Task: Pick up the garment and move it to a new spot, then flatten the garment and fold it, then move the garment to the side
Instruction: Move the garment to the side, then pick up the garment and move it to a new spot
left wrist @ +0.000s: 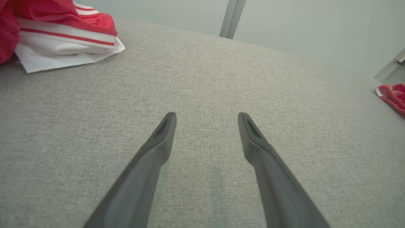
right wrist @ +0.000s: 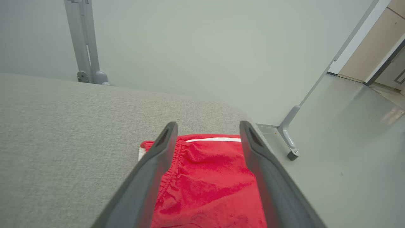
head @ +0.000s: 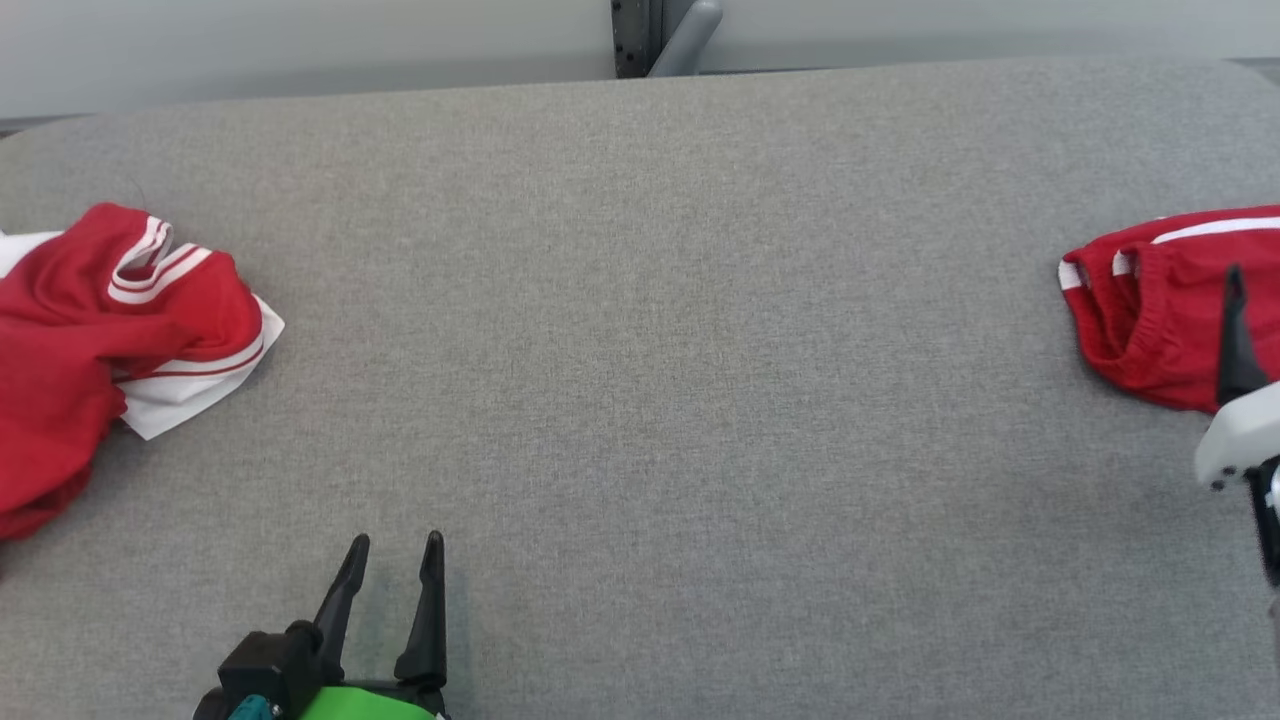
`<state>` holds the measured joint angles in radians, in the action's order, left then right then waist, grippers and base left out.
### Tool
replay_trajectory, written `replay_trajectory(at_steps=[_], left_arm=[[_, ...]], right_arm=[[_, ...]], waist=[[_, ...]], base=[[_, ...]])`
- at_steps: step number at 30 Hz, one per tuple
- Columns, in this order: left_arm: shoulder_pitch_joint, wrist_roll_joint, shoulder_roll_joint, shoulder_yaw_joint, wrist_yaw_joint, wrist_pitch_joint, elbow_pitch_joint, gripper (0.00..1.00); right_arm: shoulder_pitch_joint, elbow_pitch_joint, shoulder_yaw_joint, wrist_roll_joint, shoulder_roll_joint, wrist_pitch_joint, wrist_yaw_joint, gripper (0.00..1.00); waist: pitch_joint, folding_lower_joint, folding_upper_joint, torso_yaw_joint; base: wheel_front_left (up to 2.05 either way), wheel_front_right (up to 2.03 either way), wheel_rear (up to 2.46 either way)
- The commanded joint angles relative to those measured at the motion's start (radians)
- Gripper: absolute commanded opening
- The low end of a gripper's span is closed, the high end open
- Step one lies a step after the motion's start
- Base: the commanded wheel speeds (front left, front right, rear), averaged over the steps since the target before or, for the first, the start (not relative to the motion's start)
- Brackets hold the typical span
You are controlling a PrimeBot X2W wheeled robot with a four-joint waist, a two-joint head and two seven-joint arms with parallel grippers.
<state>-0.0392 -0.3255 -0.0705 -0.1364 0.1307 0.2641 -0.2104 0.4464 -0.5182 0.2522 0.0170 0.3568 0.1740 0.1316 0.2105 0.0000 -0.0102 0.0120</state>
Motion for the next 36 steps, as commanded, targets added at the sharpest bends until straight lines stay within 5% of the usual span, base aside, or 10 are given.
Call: replay_trajectory(at_steps=[1,6,13,19,36], left_arm=[[-0.024,0.0,0.009,-0.001,0.0,0.0,-0.016,1.0],[-0.039,-0.004,0.013,-0.004,0.0,0.0,-0.047,1.0],[-0.025,0.003,0.016,0.01,0.0,0.0,-0.103,1.0],[-0.041,0.0,0.018,0.065,-0.017,0.0,-0.119,1.0],[-0.077,-0.021,0.019,0.078,-0.024,0.0,-0.087,1.0]], right_arm=[[-0.082,0.054,-0.008,-0.006,-0.045,0.022,-0.002,1.0],[-0.252,0.178,-0.029,0.004,-0.181,0.068,-0.002,1.0],[-0.408,0.281,-0.079,0.036,-0.279,0.091,-0.001,1.0],[-0.488,0.34,-0.162,0.031,-0.3,0.091,-0.001,1.0],[-0.552,0.383,-0.202,-0.005,-0.305,0.091,-0.002,1.0]], waist=[[-0.099,0.0,0.0102,-0.032],[-0.138,0.0,0.0102,-0.04],[-0.173,0.0,0.0102,-0.038],[-0.182,0.0,0.0102,-0.029],[-0.203,0.0,0.0102,0.023]], base=[[0.0,0.0,0.0],[0.0,0.0,0.0],[0.0,0.0,0.0],[0.0,0.0,0.0],[0.0,0.0,0.0]])
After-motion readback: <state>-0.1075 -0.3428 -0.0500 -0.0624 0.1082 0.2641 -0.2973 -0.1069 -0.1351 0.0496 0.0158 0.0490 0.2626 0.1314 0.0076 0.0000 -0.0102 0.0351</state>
